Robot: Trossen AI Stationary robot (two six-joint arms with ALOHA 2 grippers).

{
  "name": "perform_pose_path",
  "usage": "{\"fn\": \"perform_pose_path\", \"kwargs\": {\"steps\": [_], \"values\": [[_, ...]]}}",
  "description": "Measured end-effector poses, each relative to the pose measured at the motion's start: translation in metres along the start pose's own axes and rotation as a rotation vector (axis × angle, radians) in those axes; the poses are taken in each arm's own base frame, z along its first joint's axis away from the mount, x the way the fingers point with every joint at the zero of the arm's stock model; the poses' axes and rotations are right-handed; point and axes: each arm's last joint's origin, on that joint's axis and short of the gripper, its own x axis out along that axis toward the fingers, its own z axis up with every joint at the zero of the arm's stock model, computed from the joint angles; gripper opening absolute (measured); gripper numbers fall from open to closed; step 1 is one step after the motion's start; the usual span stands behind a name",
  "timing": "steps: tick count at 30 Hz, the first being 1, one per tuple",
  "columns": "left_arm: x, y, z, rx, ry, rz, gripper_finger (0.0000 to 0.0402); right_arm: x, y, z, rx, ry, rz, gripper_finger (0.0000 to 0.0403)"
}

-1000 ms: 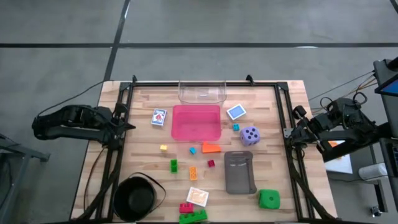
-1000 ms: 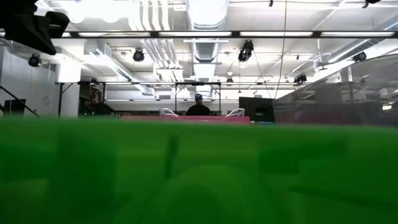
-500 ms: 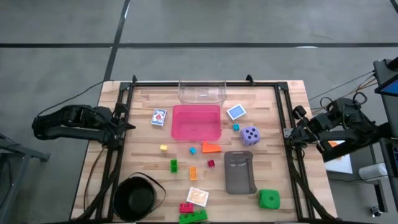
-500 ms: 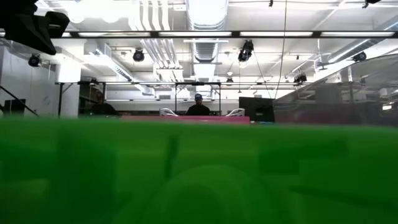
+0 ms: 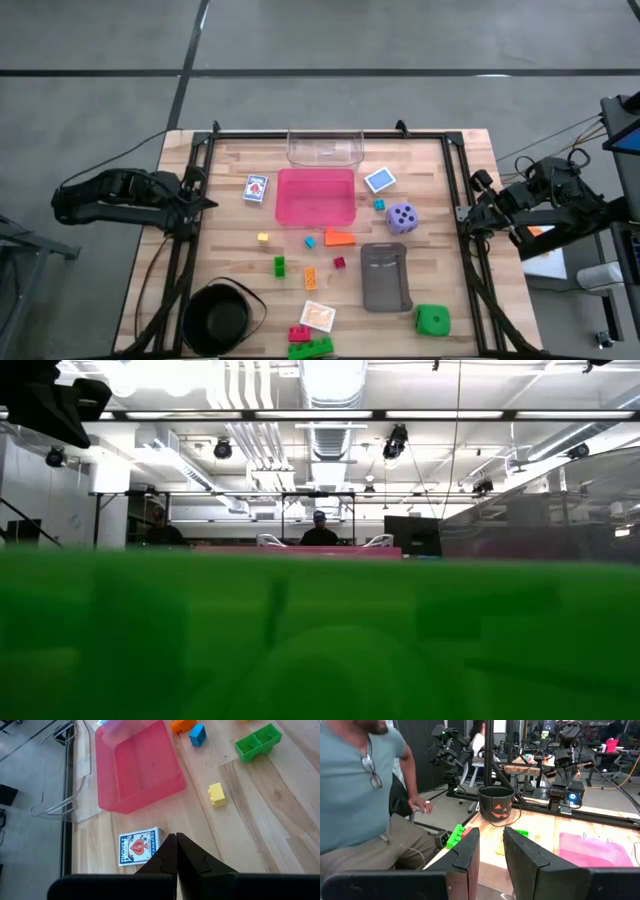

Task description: Pick & Place Toys

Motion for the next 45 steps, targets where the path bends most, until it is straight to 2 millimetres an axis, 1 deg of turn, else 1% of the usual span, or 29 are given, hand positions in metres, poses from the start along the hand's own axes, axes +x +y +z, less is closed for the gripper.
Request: {"fn": "perform_pose_path", "kwargs": {"steps": [29,32,34,37,40,43,45], "values": [[0.000,0.000,0.000,0.008,0.000,0.000,0.0001,0.000,0.000,0.000,0.000,0.000,0.000,0.0090],[0.000,0.002,0.002,0.063,-0.011,0.034,0.0001,0.000,0.000,0.000,0.000,0.000,0.000,0.0090],[0.000,0.002,0.001,0.141,0.008,0.047,0.0001,0.000,0.000,0.000,0.000,-0.001,0.000,0.0090],[0.000,0.003,0.003,0.304,0.000,0.055,0.0001,0.000,0.000,0.000,0.000,-0.001,0.000,0.0090],[0.001,0.004,0.005,0.406,-0.015,0.067,0.0001,0.000,0.000,0.000,-0.002,-0.001,0.000,0.0090],[0.000,0.008,0.016,0.387,-0.112,0.117,0.0001,0.000,0.000,0.000,-0.031,-0.001,-0.013,0.0090],[0.000,0.010,0.023,0.302,-0.213,0.088,0.0001,0.000,-0.001,0.000,-0.048,-0.004,-0.024,0.0090]]}}
